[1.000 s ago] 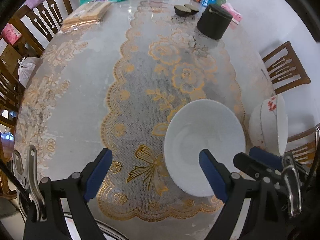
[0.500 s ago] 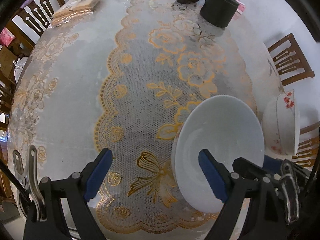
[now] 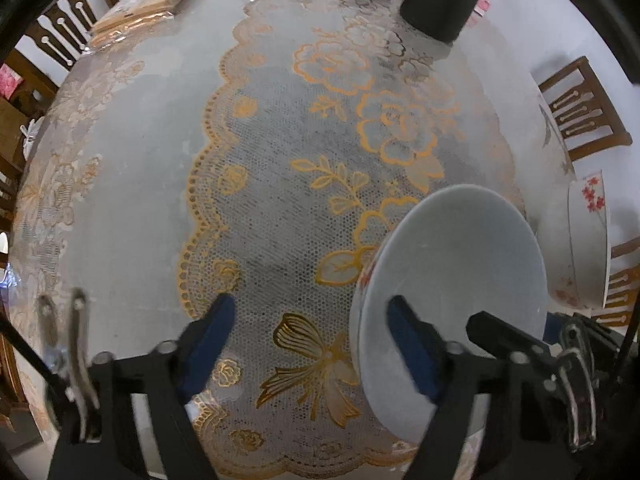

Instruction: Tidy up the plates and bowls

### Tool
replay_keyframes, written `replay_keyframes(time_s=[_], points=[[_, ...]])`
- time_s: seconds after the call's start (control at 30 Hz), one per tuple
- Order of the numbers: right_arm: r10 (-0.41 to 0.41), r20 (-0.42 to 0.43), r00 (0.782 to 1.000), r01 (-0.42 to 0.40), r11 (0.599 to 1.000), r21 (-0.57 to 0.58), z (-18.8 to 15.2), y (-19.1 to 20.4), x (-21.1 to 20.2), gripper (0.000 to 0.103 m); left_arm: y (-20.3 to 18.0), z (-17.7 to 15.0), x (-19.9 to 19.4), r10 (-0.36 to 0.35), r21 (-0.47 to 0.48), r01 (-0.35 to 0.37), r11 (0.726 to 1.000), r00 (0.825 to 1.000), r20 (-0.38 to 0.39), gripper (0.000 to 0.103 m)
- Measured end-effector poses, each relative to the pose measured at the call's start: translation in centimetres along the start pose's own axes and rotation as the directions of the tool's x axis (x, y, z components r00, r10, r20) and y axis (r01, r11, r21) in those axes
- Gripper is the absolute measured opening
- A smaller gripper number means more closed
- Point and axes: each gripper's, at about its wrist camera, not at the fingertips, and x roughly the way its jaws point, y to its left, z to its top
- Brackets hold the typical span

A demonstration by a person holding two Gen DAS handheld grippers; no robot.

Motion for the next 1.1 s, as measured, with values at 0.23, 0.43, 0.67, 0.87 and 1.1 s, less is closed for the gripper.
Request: replay_keyframes(time_s=[0.23, 0.43, 0.67, 0.87, 1.1], points=[[-0.048, 0.017, 0.999, 0.049, 0.999, -0.011, 0.0, 0.1, 0.2, 0.022, -1.0, -0.2, 0.4, 0.007, 0.038, -0.008, 0.999, 1.0, 0.012, 0.054], [-0.044, 0.025, 0.999, 0.044, 0.999, -0.007, -0.1, -0.5, 0.2, 0.013, -1.8, -0.1, 0.2, -0.075, 0.037, 0.073, 0.997, 0.997, 0.03, 0.013], [-0.036, 0.038, 0.999, 0.036, 0.999, 0.0, -0.4, -0.9, -0.1, 0.012, -0.8, -0.5, 0.1, -0.18, -0.024, 0.181, 0.983, 0.983, 0.041, 0.008], [-0.033, 0.074, 0.997, 0.034, 0.999, -0.013, -0.5, -0.5, -1.5, 0.012, -0.2, -0.4, -1.5, -0.192, -0.044, 0.196, 0.98, 0.978, 0.078, 0.008], [-0.028, 0.097, 0.995, 0.03, 0.999, -0.019, 0.1, -0.1, -3.1, 0.012, -0.5, 0.0, -3.4, -0.18, -0.043, 0.186, 0.982, 0.978, 0.107, 0.008]])
